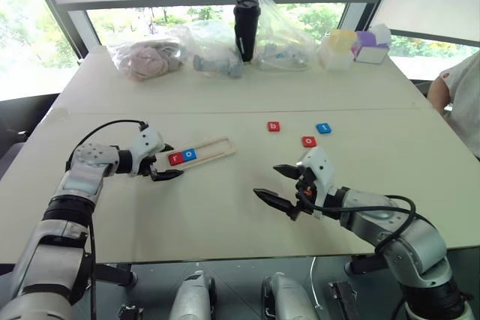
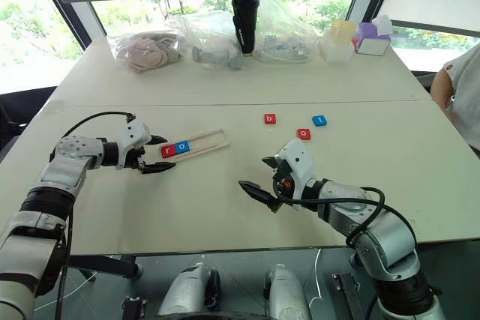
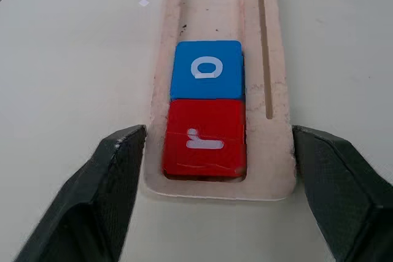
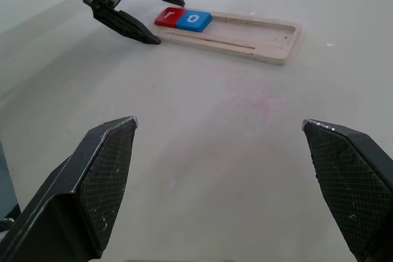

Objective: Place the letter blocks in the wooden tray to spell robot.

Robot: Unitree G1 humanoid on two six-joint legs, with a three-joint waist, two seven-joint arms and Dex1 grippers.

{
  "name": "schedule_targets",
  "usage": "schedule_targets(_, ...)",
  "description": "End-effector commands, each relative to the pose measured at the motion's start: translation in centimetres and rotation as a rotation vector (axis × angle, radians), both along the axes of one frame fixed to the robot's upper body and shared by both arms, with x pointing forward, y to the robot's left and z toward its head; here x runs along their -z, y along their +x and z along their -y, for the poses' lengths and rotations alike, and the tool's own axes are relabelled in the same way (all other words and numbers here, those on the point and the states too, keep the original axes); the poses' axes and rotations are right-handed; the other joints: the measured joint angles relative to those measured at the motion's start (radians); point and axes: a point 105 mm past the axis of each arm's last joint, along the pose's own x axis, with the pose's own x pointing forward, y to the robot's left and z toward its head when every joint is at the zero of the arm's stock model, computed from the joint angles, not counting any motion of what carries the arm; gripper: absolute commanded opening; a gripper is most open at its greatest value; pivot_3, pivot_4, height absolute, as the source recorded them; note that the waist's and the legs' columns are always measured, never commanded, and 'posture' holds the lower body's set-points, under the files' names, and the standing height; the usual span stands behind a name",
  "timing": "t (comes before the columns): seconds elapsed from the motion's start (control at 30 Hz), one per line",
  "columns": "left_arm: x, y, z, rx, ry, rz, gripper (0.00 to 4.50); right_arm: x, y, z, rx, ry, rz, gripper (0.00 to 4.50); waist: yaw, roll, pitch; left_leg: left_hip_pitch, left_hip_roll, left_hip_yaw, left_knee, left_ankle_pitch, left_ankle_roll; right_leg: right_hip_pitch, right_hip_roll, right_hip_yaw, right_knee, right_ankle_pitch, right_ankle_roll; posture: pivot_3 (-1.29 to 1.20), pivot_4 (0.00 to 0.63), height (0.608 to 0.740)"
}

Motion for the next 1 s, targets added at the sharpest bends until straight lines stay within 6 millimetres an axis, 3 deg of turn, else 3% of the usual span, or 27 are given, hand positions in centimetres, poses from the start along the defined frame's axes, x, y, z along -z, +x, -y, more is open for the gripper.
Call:
schedule_targets(0.03,2.9,-1.0,-0.4,-0.012,0.054,-0.096,2.6,-1.1,0.2,0.0,0.001,0.015,0.052,4.5,0.0,0.001,-0.001,0.0,0.0,0.0,0.0,0.0,0.0,0.0,0.0,0.0,0.0,0.0,0.0,0.0,0.15,0.74)
schedule_targets(0.23,3.0,-1.3,0.0,0.009,0.025,-0.101,2.46,-1.0,0.3,0.4,0.008,0.013,0.051,4.5,-0.001,0.003,-0.004,0.002,0.0,0.0,0.0,0.0,0.0,0.001,0.0,0.0,0.0,0.0,-0.001,0.0,0.15,0.74)
schedule_targets(0.43,1.0,-1.6,1.6,0.126,-0.013,-0.061,2.46,-1.1,0.5,2.0,0.029,-0.009,0.046,4.5,-0.001,0.003,-0.004,0.0,0.0,-0.001,0.0,0.0,0.0,0.0,0.0,0.0,-0.001,0.0,-0.001,0.0,0.15,0.74)
schedule_targets(0.7,-0.8,-4.5,4.8,0.392,0.014,-0.041,2.46,-1.1,0.5,4.1,0.07,-0.038,0.038,4.5,-0.002,0.003,-0.003,-0.003,0.0,0.0,0.0,-0.001,0.002,-0.002,0.0,0.0,-0.002,0.0,0.0,0.0,0.15,0.74)
schedule_targets(0.83,-0.8,-5.5,6.1,0.473,0.044,-0.029,2.46,-0.8,-0.4,5.5,0.088,-0.07,0.014,4.5,-0.001,0.003,-0.003,-0.003,0.001,0.0,0.0,-0.001,0.002,-0.003,0.0,0.0,-0.002,0.0,0.0,0.0,0.15,0.74)
schedule_targets(1.0,-0.4,-4.8,7.7,0.454,0.05,-0.007,2.46,-0.2,-2.4,6.1,0.061,-0.106,-0.03,4.5,-0.001,0.002,-0.002,-0.003,0.0,-0.001,0.0,-0.001,0.002,-0.002,0.0,0.0,-0.002,0.0,0.0,0.0,0.15,0.74)
